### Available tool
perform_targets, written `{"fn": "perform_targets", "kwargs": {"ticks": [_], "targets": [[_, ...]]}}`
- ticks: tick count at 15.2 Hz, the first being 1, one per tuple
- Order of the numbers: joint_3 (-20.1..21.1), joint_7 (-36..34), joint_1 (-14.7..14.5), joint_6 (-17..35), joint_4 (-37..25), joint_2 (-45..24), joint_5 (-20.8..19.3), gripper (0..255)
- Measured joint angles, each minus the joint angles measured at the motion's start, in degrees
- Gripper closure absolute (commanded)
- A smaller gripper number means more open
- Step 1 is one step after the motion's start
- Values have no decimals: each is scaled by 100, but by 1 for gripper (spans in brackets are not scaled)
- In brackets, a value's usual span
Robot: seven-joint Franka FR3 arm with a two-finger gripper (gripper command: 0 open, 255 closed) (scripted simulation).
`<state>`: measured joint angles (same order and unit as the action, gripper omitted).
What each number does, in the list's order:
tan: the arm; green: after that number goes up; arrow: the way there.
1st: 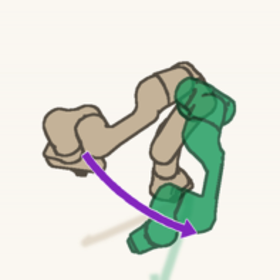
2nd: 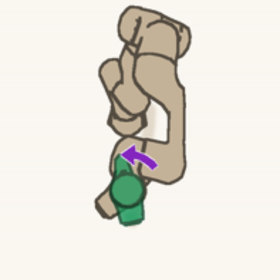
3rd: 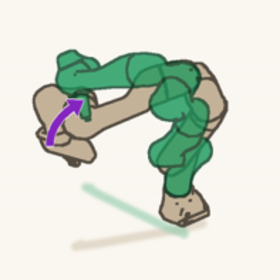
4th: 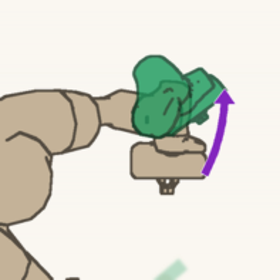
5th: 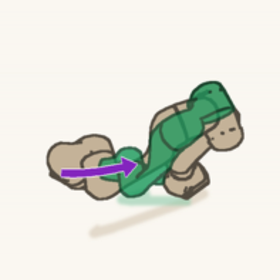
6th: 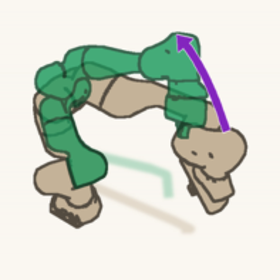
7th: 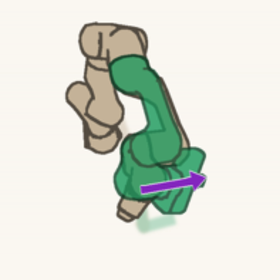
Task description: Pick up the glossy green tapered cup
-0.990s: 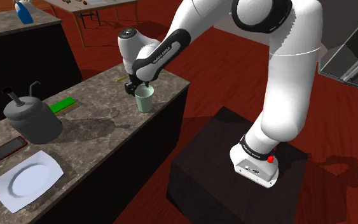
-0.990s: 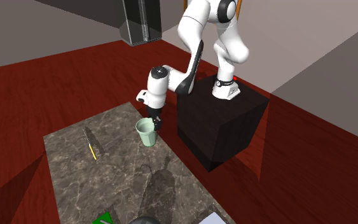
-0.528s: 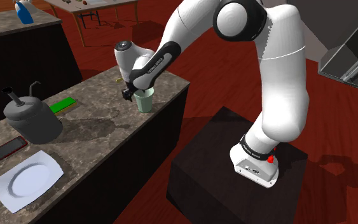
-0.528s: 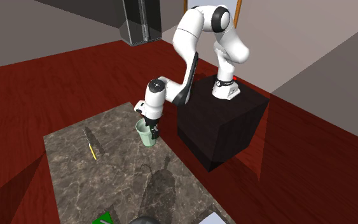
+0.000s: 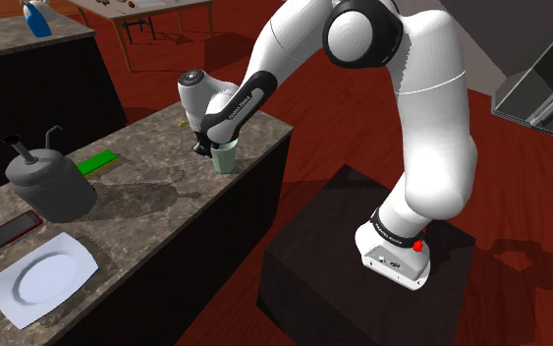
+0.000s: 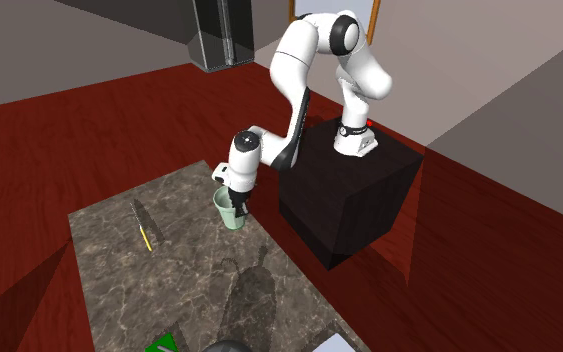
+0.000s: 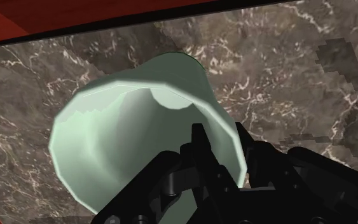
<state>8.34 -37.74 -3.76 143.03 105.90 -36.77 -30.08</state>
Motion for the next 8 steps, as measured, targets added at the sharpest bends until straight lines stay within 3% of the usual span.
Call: {"fn": "perform_targets", "kwargs": {"ticks": [8], "targets": [[26,42,20,-63,5,69,35,255]]}}
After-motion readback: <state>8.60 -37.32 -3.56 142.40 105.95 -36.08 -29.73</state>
